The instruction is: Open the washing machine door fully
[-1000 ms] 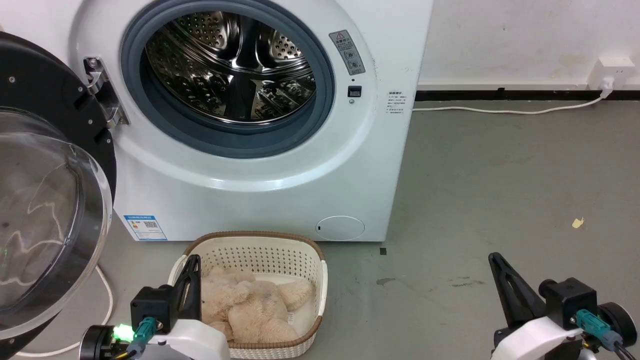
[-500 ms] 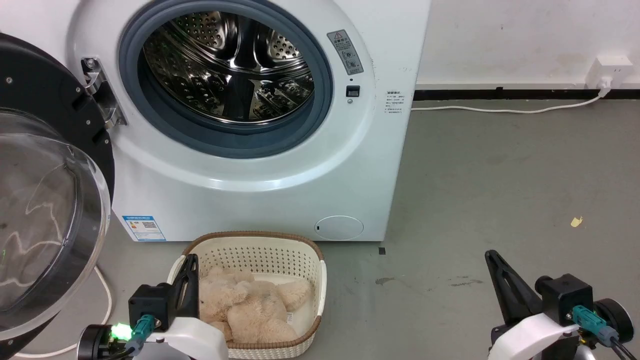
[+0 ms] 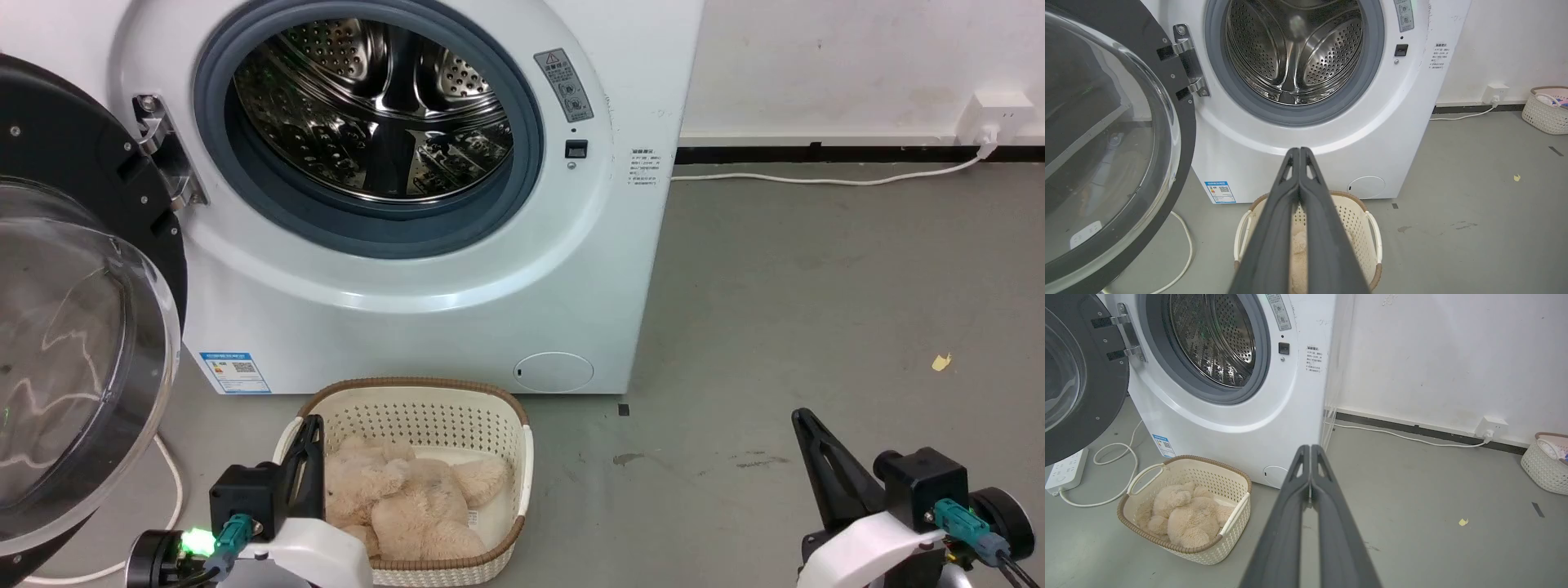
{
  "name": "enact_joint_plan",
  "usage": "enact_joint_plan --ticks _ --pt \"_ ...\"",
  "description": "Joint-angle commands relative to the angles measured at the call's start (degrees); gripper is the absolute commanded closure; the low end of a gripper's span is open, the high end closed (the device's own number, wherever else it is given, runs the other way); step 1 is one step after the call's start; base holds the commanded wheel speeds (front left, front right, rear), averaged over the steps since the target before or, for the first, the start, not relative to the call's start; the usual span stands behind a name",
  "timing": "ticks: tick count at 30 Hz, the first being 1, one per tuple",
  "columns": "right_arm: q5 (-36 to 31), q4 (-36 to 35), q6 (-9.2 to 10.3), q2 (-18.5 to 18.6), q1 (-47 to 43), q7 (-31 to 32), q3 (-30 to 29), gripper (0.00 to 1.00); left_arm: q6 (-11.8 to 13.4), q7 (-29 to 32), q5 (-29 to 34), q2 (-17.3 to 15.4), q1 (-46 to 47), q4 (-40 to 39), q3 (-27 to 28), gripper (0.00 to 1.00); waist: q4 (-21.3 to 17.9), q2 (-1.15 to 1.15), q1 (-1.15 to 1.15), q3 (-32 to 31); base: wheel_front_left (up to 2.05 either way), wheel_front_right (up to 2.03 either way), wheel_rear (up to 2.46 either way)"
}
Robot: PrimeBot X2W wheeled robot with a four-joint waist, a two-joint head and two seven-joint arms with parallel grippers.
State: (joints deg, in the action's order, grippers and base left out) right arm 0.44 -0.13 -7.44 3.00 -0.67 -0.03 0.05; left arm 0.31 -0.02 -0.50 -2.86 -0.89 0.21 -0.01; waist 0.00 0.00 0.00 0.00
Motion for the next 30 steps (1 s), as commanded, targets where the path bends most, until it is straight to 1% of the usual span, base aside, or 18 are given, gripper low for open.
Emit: enact_joint_plan --ticks 1,30 --pt "-0.4 0.1 -0.05 -0.1 0.7 0.0 0.0 1.00 -0.3 0.0 0.5 0.0 0.9 -0.2 0.0 1.00 0.0 0.00 0.00 0.0 0.00 0.00 0.00" --pt "-0.4 0.1 -0.05 -0.1 0.7 0.0 0.0 1.00 -0.3 0.0 0.5 0.0 0.9 -0.2 0.0 1.00 0.0 0.00 0.00 0.0 0.00 0.00 0.00"
